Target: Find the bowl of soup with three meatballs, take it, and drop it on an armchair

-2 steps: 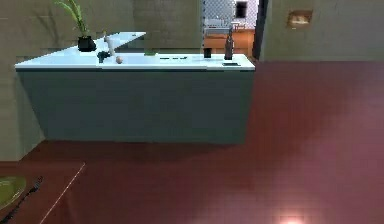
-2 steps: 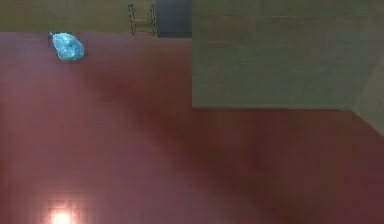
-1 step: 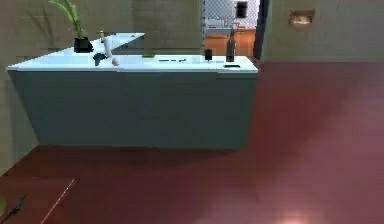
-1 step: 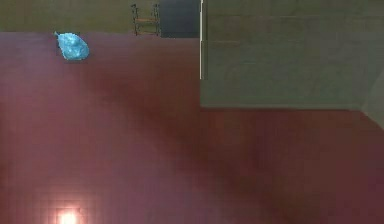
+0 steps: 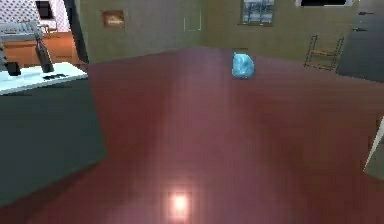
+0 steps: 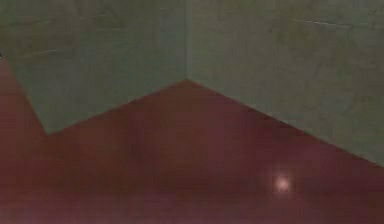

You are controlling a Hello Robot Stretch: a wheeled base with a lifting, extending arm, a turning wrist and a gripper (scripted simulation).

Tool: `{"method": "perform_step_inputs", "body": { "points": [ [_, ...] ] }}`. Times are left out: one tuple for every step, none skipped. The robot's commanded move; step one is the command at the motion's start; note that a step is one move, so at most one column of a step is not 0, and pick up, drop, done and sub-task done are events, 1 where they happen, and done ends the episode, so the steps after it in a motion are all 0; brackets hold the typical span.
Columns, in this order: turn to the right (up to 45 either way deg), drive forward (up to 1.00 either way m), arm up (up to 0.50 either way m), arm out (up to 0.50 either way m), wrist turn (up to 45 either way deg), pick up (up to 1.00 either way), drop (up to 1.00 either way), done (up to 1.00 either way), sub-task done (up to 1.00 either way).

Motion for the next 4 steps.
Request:
{"method": "perform_step_inputs", "body": {
  "points": [
    [45.0,0.0,0.0,0.0,0.0,0.0,0.0,0.0,0.0],
    [45.0,0.0,0.0,0.0,0.0,0.0,0.0,0.0,0.0],
    [12.0,0.0,0.0,0.0,0.0,0.0,0.0,0.0,0.0],
    [45.0,0.0,0.0,0.0,0.0,0.0,0.0,0.0,0.0]
  ]
}}
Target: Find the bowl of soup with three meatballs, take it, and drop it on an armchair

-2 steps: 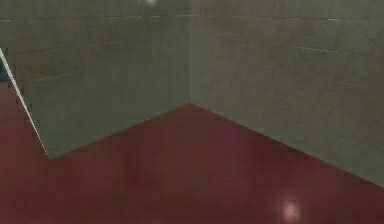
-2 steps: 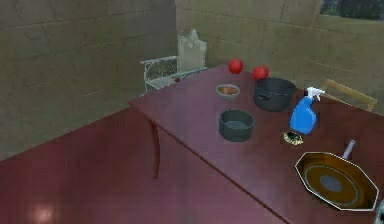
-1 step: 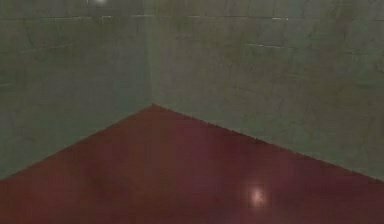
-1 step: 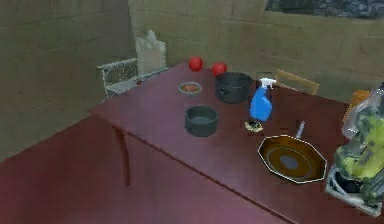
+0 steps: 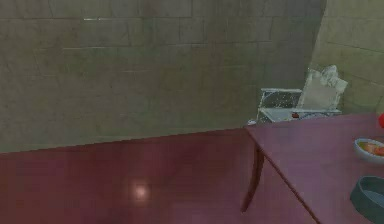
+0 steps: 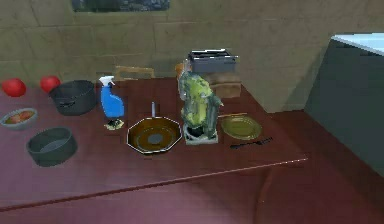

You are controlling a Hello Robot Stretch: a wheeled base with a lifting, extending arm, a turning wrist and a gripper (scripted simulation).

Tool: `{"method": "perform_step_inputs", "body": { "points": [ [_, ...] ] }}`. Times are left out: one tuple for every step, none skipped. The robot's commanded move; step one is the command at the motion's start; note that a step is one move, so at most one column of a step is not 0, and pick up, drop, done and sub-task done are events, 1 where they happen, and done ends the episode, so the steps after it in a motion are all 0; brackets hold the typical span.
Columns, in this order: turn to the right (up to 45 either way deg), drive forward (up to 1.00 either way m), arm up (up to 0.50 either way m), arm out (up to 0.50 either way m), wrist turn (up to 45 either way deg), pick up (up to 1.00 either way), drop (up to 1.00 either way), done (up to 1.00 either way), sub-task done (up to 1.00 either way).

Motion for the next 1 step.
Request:
{"method": "perform_step_inputs", "body": {
  "points": [
    [24.0,0.0,0.0,0.0,0.0,0.0,0.0,0.0,0.0]
  ]
}}
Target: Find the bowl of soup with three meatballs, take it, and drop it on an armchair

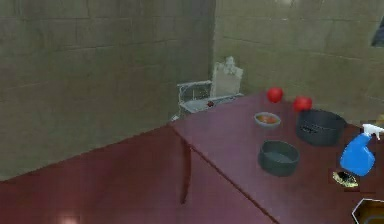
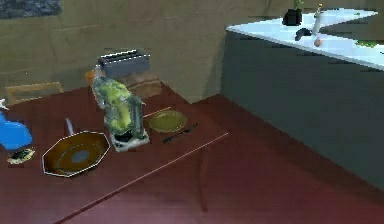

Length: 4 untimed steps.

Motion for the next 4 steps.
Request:
{"method": "perform_step_inputs", "body": {
  "points": [
    [0.0,0.4,0.0,0.0,0.0,0.0,0.0,0.0,0.0],
    [-45.0,0.0,0.0,0.0,0.0,0.0,0.0,0.0,0.0],
    [-9.0,0.0,0.0,0.0,0.0,0.0,0.0,0.0,0.0],
    [0.0,0.0,0.5,0.0,0.0,0.0,0.0,0.0,0.0]
  ]
}}
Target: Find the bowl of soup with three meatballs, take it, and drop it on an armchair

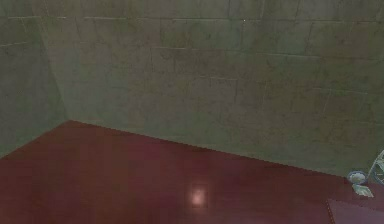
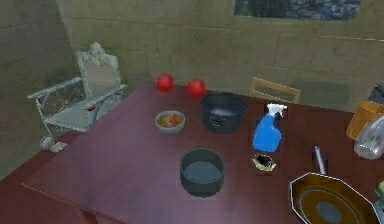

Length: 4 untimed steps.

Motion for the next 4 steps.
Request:
{"method": "perform_step_inputs", "body": {
  "points": [
    [0.0,0.0,0.38,0.0,0.0,0.0,0.0,0.0,0.0],
    [0.0,0.0,0.0,0.48,0.0,0.0,0.0,0.0,0.0],
    [0.0,0.0,0.0,0.0,45.0,0.0,0.0,0.0,0.0],
    [0.0,0.0,0.0,0.0,45.0,0.0,0.0,0.0,0.0]
  ]
}}
